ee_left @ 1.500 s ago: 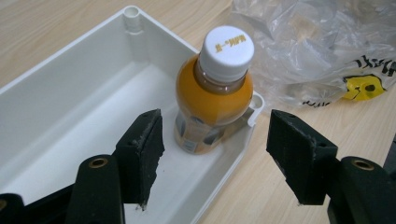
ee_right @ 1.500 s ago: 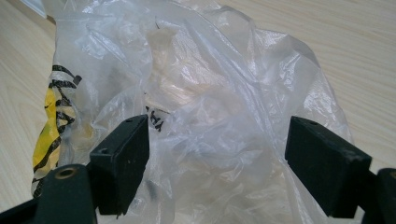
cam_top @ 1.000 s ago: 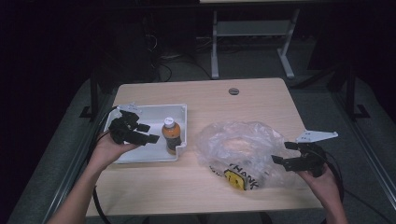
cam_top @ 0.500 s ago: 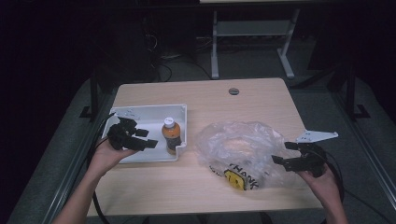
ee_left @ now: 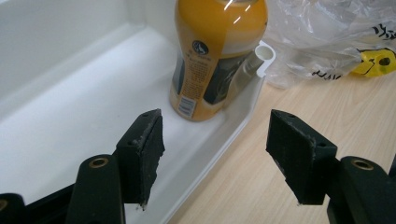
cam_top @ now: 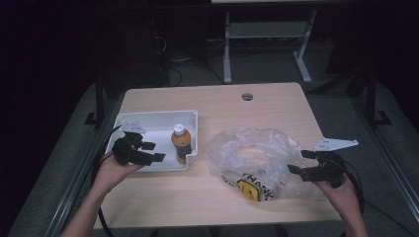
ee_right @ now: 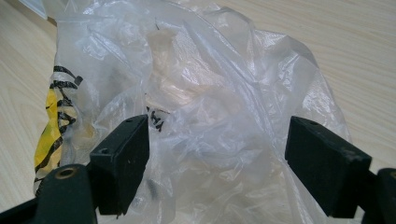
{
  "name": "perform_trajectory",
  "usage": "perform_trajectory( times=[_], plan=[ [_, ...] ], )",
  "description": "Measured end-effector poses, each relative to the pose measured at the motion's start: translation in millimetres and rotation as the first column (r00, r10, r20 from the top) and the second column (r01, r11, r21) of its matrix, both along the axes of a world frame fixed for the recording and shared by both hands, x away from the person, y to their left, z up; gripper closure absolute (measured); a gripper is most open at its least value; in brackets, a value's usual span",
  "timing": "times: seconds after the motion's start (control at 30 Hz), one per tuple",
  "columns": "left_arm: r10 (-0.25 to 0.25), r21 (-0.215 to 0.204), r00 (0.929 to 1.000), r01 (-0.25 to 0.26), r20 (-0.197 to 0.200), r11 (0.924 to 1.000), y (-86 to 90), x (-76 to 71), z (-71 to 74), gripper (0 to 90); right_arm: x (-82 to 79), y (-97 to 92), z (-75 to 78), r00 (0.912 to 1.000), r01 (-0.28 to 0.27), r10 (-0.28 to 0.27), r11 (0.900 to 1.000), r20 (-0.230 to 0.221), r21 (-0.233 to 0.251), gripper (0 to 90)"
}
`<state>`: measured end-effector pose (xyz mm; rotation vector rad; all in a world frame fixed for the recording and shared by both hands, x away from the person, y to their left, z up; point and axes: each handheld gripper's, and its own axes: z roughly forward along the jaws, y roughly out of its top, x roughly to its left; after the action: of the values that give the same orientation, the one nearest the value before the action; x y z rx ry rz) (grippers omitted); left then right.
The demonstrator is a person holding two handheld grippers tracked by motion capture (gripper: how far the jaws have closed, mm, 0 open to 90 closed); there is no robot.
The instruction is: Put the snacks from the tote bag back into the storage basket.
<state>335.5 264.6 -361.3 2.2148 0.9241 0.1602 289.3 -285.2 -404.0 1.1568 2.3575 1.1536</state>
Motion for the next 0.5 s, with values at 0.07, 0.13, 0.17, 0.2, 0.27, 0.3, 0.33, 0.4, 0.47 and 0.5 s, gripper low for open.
perform_trajectory(
  times=[0.07,0.13,0.17,0.2,0.27,0.3,0.33,0.4,0.47,0.5],
  plan=[
    [0.003,-0.006,1.0,-0.003,0.003,1.0,0.3,-1.4,-1.5,35.9,0.0,-0.1,-0.2,1.0,0.0,0.0,1.0,0.001,0.0,21.5],
    [-0.005,0.003,1.0,0.005,0.007,1.0,1.5,-2.4,-2.1,35.8,-0.6,0.2,0.0,1.0,0.001,-0.001,1.0,-0.002,0.001,21.5],
    [-0.004,-0.002,0.9999,0.004,0.009,1.0,1.7,-3.0,-2.8,35.8,-0.6,0.2,0.0,1.0,0.001,-0.001,1.0,-0.002,0.001,21.5],
    [-0.002,-0.001,1.0,0.002,0.008,1.0,2.2,-3.7,-3.2,35.8,-0.7,0.3,0.1,1.0,0.001,-0.001,1.0,-0.002,0.001,21.5],
    [-0.002,-0.006,1.0,0.002,0.009,1.0,2.6,-5.2,-4.7,35.8,-1.1,0.2,0.2,1.0,0.002,-0.002,1.0,-0.001,0.002,21.5],
    [0.004,-0.012,0.9999,-0.004,0.009,0.9999,2.2,-6.2,-5.9,35.8,-1.3,0.0,0.3,1.0,0.002,-0.002,1.0,0.0,0.003,21.5],
    [0.001,-0.005,0.9999,-0.001,0.014,1.0,3.1,-6.6,-6.5,35.8,-1.4,-0.1,0.4,1.0,0.002,-0.002,1.0,0.0,0.003,21.5],
    [0.0,-0.009,0.9999,0.0,0.012,1.0,5.0,-7.7,-8.2,35.8,-1.8,-0.6,0.7,1.0,0.004,-0.004,1.0,0.0,0.001,21.5],
    [0.001,-0.004,0.9999,-0.001,0.017,1.0,6.7,-9.0,-10.1,35.8,-2.2,-1.0,0.6,1.0,0.005,-0.005,1.0,0.003,0.001,21.5],
    [0.006,-0.012,0.9998,-0.006,0.017,0.9999,8.2,-10.0,-12.1,35.8,-2.5,-1.3,0.4,1.0,0.006,-0.006,1.0,0.001,0.0,21.5]
  ],
)
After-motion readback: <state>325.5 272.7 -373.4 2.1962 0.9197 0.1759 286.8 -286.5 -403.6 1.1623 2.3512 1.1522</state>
